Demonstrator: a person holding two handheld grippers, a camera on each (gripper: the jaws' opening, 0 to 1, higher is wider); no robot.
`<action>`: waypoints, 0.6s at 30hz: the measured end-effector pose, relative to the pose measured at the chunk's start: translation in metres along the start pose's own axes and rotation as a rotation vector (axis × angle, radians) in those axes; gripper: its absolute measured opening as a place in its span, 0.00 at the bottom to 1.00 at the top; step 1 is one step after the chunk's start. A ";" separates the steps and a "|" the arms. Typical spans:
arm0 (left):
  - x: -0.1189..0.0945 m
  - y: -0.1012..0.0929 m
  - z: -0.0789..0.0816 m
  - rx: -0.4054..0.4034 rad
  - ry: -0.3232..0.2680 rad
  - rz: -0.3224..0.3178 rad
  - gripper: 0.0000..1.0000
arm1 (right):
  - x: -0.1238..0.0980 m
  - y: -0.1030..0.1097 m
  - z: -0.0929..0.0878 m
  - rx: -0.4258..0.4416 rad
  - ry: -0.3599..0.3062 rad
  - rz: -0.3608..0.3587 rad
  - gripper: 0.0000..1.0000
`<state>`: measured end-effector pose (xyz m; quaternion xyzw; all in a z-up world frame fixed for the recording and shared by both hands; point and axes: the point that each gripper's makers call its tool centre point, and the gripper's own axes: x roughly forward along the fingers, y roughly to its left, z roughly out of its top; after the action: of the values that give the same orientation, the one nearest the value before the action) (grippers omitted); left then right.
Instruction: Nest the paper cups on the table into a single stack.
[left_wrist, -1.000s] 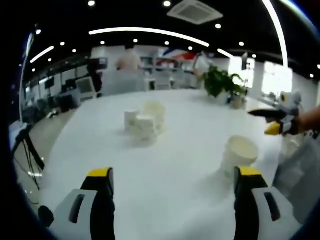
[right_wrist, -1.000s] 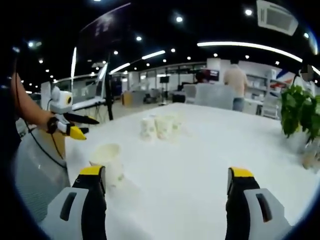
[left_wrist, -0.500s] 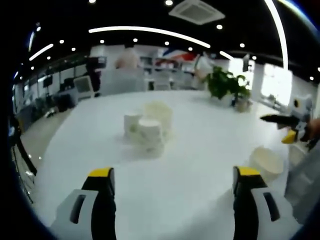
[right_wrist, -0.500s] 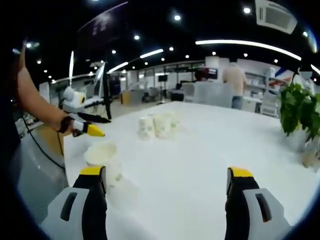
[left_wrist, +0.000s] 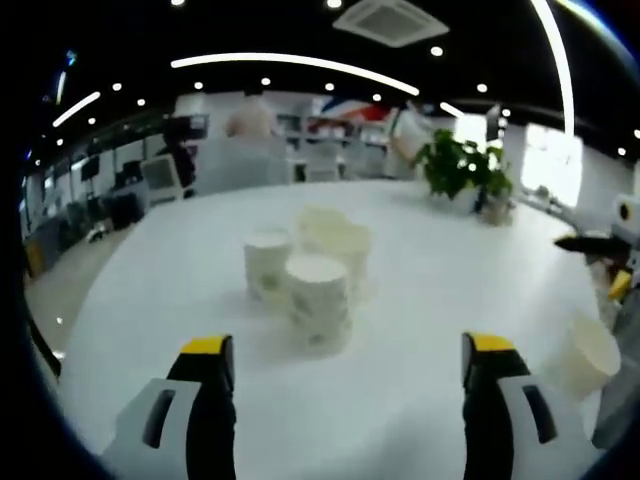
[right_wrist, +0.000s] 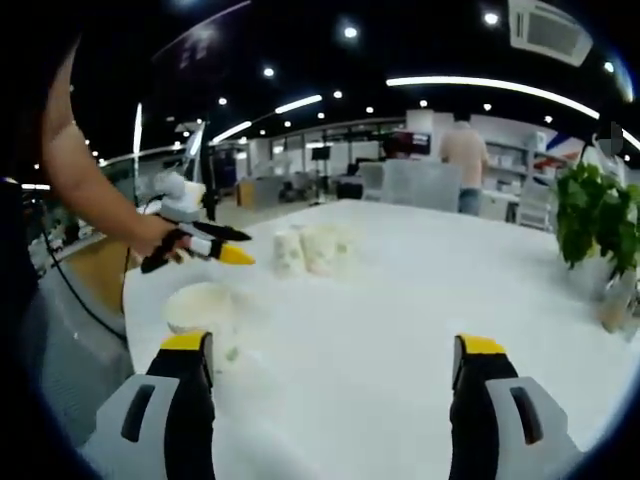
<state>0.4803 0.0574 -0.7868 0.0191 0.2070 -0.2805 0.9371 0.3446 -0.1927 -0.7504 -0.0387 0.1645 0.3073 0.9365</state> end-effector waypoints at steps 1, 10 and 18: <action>0.003 0.001 0.001 0.005 0.003 0.000 0.93 | -0.001 -0.001 0.001 0.001 -0.001 -0.004 0.98; 0.030 0.004 0.007 0.060 0.004 -0.033 0.88 | -0.003 -0.010 -0.001 0.003 0.004 -0.024 0.98; 0.049 0.000 0.006 0.094 0.030 -0.069 0.78 | -0.005 -0.015 -0.003 0.006 0.007 -0.037 0.97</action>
<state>0.5196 0.0314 -0.8012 0.0602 0.2083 -0.3219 0.9216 0.3494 -0.2083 -0.7518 -0.0403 0.1681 0.2892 0.9415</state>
